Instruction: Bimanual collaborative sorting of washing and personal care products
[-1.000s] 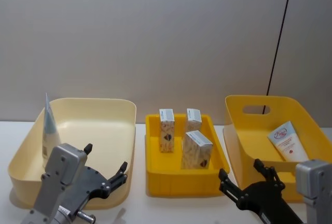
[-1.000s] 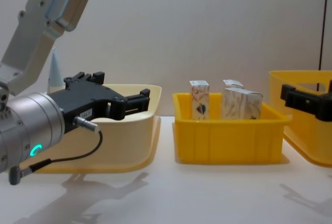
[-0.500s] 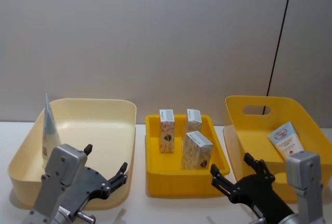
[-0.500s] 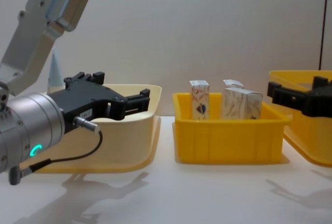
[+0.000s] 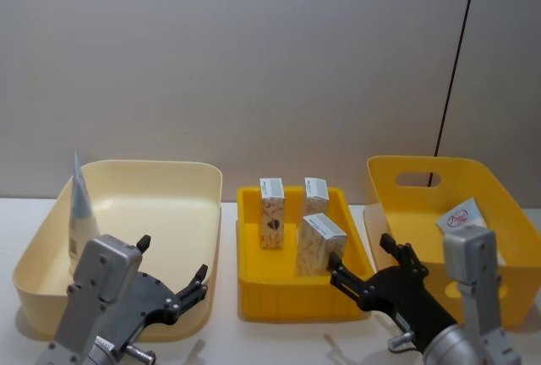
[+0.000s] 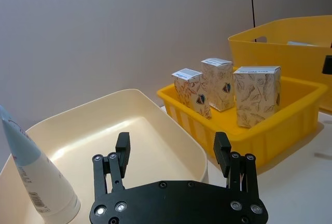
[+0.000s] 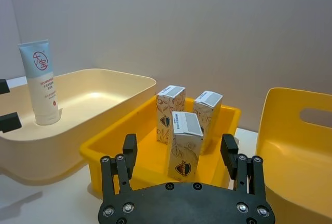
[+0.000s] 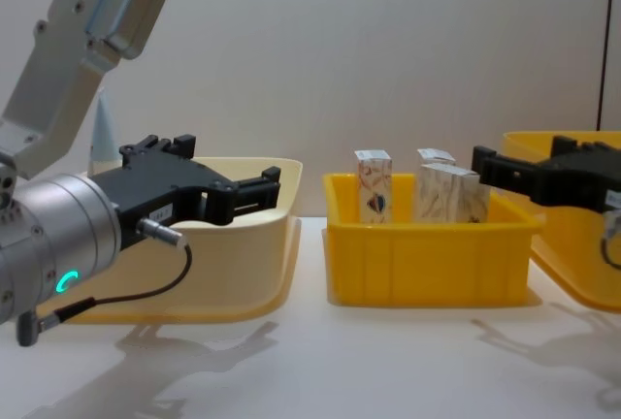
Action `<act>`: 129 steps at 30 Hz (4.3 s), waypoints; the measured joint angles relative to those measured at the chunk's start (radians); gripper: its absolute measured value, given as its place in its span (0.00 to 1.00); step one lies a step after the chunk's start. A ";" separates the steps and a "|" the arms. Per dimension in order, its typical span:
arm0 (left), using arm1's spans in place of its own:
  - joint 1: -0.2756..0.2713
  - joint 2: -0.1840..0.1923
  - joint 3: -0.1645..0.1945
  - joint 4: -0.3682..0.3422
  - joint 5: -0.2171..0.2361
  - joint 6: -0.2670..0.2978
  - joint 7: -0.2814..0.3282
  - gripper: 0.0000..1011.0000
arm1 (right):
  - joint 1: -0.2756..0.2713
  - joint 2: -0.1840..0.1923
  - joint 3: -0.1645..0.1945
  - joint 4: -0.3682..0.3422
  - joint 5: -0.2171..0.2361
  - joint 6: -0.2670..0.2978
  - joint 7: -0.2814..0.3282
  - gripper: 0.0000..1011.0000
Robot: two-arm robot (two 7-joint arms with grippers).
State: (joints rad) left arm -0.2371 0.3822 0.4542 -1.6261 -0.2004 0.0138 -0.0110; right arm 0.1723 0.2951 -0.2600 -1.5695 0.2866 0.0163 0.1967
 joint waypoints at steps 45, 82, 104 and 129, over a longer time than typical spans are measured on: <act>0.000 0.000 0.000 0.000 0.000 0.000 0.000 0.99 | 0.182 -0.137 -0.025 0.299 -0.107 -0.102 -0.042 0.99; 0.000 0.000 0.000 0.000 0.000 0.000 0.000 0.99 | 0.263 -0.206 -0.024 0.424 -0.152 -0.066 -0.062 0.85; 0.000 0.000 0.000 0.000 0.000 0.000 0.000 0.99 | 0.270 -0.213 -0.017 0.432 -0.157 -0.074 -0.064 0.43; 0.000 0.000 0.000 0.000 0.000 0.000 0.000 0.99 | 0.279 -0.229 0.057 0.433 -0.090 -0.366 0.005 0.43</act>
State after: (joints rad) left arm -0.2372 0.3821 0.4542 -1.6262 -0.2004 0.0139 -0.0109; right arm 0.4517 0.0665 -0.2035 -1.1366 0.1966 -0.3501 0.2021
